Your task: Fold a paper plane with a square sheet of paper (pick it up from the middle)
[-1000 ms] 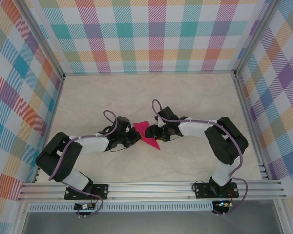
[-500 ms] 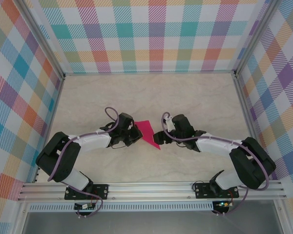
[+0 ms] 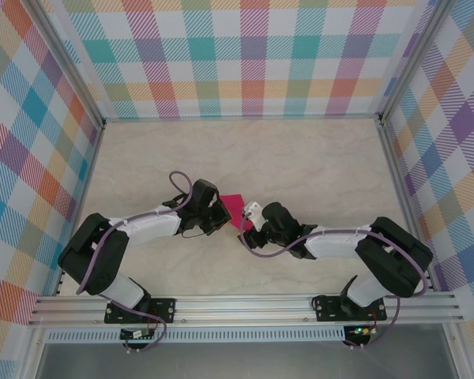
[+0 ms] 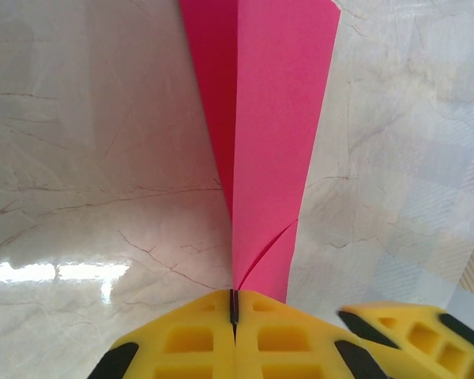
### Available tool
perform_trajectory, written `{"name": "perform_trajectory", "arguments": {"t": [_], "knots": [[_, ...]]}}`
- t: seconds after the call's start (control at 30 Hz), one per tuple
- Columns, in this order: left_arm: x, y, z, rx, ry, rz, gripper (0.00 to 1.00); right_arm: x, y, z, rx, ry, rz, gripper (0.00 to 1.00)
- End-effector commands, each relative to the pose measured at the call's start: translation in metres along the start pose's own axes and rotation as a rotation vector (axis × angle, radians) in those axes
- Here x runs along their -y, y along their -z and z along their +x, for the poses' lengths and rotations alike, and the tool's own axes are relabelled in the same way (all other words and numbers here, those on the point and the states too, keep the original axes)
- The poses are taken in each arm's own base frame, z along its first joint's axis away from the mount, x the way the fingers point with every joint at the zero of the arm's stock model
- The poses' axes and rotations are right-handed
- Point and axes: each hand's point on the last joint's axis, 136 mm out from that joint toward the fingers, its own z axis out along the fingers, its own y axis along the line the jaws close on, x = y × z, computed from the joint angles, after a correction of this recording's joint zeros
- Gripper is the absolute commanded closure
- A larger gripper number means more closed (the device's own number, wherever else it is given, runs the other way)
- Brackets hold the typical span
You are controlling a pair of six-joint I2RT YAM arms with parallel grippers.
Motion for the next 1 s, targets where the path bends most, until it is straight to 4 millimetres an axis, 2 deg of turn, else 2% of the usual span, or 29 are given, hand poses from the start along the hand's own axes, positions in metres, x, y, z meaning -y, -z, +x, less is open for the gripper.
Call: {"name": "perform_trajectory", "arguments": {"t": [0.0, 0.3, 0.47, 0.67, 0.97], "knots": [[0.009, 0.006, 0.000, 0.007, 0.001, 0.003, 0.95, 0.007, -0.011, -0.021, 0.064, 0.131, 0.094, 0.36], [0.008, 0.006, -0.001, 0.008, 0.008, -0.009, 0.95, -0.004, -0.029, -0.021, 0.091, 0.217, 0.127, 0.39], [0.009, 0.007, -0.001, 0.009, 0.009, -0.009, 0.95, -0.001, -0.039, -0.019, 0.076, 0.212, 0.147, 0.51], [0.009, 0.007, -0.001, 0.006, 0.008, -0.012, 0.95, 0.001, -0.036, -0.023, 0.088, 0.195, 0.158, 0.66], [0.009, 0.011, -0.005, 0.015, 0.008, -0.019, 0.95, -0.004, -0.037, -0.020, 0.077, 0.165, 0.126, 0.78]]}}
